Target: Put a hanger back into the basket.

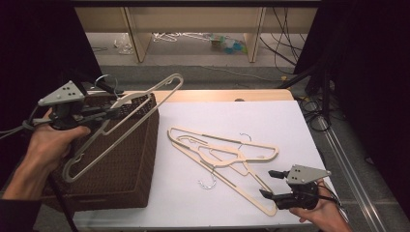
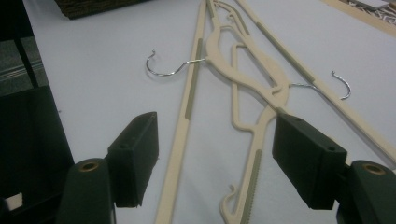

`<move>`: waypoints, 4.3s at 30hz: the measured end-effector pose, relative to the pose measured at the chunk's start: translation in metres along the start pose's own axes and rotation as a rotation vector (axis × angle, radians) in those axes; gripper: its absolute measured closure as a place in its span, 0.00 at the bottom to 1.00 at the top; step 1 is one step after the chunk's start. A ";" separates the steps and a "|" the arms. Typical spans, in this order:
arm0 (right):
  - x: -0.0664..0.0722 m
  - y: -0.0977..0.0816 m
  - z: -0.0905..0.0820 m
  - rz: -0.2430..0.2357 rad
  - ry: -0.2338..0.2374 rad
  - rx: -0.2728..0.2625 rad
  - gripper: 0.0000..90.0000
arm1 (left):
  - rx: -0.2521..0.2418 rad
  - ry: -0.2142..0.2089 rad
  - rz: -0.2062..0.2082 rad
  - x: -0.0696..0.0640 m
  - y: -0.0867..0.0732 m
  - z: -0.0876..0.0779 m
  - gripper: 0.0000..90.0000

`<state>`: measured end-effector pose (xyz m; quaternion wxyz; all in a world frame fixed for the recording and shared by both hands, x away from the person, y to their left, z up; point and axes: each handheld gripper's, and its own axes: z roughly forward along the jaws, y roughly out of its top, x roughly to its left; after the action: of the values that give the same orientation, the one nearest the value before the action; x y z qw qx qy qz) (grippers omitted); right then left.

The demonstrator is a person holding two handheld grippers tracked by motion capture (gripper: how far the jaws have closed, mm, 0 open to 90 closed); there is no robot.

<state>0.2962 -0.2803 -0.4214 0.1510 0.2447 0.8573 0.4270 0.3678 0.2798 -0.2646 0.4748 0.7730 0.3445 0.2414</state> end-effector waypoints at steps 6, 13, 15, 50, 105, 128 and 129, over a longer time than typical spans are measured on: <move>-0.001 -0.001 0.002 0.017 -0.013 0.004 0.31 | 0.011 0.048 -0.077 0.028 -0.032 -0.002 0.95; 0.000 -0.001 0.002 0.016 -0.002 0.008 0.31 | 0.018 0.068 -0.085 0.040 -0.050 -0.003 0.95; 0.001 -0.001 0.002 0.018 -0.003 0.010 0.31 | 0.022 0.071 -0.084 0.043 -0.055 -0.004 0.95; 0.003 -0.002 0.006 0.012 0.021 0.029 0.31 | 0.224 0.046 -0.196 0.061 -0.124 0.030 0.94; 0.002 -0.006 0.009 0.018 0.025 0.034 0.30 | 0.041 0.168 -0.216 -0.009 -0.100 0.011 0.39; -0.001 -0.010 0.010 0.064 0.014 -0.045 0.20 | -0.059 -0.118 -0.072 -0.148 -0.092 0.055 0.19; -0.001 -0.010 0.009 0.062 0.017 -0.046 0.20 | -0.060 -0.137 -0.080 -0.153 -0.095 0.059 0.19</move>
<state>0.2982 -0.2798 -0.4350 0.1362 0.2641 0.8403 0.4533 0.2814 0.1599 -0.3825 0.5296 0.7587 0.3344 0.1793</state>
